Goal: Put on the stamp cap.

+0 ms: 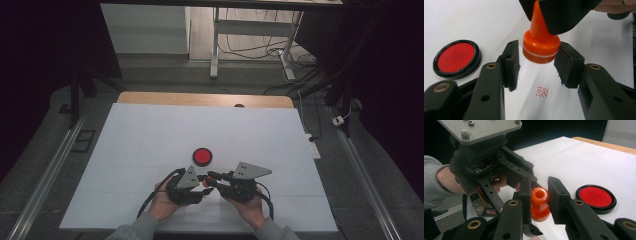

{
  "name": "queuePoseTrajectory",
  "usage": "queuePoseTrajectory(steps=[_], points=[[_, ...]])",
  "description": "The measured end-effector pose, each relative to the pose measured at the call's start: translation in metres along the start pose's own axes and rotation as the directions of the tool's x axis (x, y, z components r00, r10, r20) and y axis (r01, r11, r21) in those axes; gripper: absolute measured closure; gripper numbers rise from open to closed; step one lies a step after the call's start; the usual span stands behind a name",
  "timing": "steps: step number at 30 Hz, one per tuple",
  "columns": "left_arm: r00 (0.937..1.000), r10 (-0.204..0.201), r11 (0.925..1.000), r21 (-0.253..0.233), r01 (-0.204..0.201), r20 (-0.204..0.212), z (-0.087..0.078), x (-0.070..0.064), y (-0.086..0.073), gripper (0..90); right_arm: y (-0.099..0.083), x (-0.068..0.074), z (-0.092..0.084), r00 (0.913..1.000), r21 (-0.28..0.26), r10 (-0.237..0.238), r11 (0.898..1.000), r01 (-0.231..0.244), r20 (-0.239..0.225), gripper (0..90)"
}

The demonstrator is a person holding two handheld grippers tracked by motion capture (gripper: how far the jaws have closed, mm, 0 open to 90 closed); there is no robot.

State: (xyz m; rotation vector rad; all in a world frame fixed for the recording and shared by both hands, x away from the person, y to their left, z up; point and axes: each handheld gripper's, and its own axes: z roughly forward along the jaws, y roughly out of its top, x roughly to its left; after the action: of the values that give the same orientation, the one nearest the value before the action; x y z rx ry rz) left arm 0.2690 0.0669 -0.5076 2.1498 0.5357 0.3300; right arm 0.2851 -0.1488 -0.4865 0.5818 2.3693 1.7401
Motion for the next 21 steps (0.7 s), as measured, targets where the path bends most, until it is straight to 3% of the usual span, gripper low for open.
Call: queuePoseTrajectory(steps=[16,21], points=[[0.9993,-0.035,0.9991,0.023,0.036,-0.012,-0.0021,0.0028,-0.0007,32.4,0.0015,-0.0019,-0.0017,1.0000,-0.003,-0.003,1.000,0.003,0.007,73.3],[0.9991,-0.041,0.9989,0.022,0.042,-0.011,-0.0053,0.0036,-0.0012,30.0,0.0017,-0.0037,-0.0032,0.9998,-0.005,-0.001,1.000,0.001,0.018,73.3]])
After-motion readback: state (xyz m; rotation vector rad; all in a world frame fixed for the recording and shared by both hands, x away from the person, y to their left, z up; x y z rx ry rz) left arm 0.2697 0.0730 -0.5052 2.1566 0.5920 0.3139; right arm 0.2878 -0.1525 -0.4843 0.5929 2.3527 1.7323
